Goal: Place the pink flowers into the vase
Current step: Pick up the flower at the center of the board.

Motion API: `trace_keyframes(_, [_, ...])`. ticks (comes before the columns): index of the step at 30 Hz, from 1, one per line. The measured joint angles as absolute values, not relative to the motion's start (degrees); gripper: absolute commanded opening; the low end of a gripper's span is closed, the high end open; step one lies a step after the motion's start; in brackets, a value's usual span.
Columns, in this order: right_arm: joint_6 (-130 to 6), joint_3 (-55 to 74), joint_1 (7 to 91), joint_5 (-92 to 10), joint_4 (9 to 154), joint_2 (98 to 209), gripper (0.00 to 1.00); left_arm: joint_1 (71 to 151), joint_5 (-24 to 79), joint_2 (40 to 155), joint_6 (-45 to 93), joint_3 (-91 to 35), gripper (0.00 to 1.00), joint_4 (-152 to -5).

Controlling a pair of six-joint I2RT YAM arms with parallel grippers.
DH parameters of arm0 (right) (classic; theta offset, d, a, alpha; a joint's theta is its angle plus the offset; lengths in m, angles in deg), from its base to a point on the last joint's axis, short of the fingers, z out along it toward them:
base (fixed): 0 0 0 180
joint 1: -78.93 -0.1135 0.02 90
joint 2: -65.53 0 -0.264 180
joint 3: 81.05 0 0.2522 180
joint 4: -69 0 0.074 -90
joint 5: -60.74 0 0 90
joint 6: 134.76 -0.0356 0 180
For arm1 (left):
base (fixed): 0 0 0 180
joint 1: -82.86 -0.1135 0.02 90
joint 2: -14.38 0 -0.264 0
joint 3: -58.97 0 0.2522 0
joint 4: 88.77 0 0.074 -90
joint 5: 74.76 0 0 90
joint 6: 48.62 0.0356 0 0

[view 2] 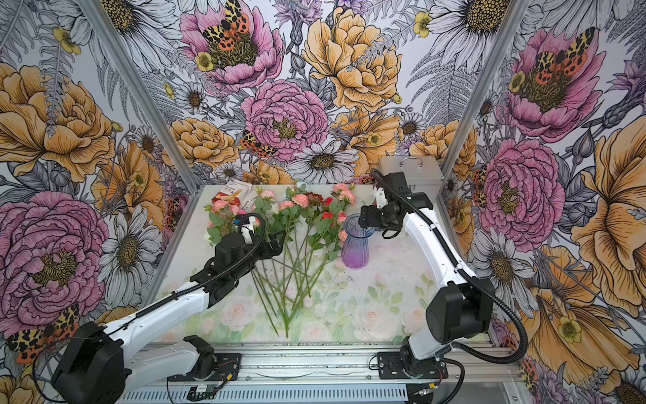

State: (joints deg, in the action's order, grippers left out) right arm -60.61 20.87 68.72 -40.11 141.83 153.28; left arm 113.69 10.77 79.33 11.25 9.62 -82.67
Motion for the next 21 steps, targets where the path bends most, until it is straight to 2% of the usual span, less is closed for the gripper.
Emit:
trace_keyframes(3, [-60.7,22.2,68.6,-39.1,141.9,150.8,0.99,113.8,11.2,79.3,11.3,8.0,0.99,-79.6])
trace_keyframes(15, [-60.5,30.2,67.5,-36.0,143.0,148.8,0.99,113.1,12.0,74.3,12.4,1.1,0.99,-68.6])
trace_keyframes(21, [-60.5,44.5,58.2,-34.4,142.6,150.3,0.99,105.7,16.3,72.2,9.7,-0.7,0.99,-62.5])
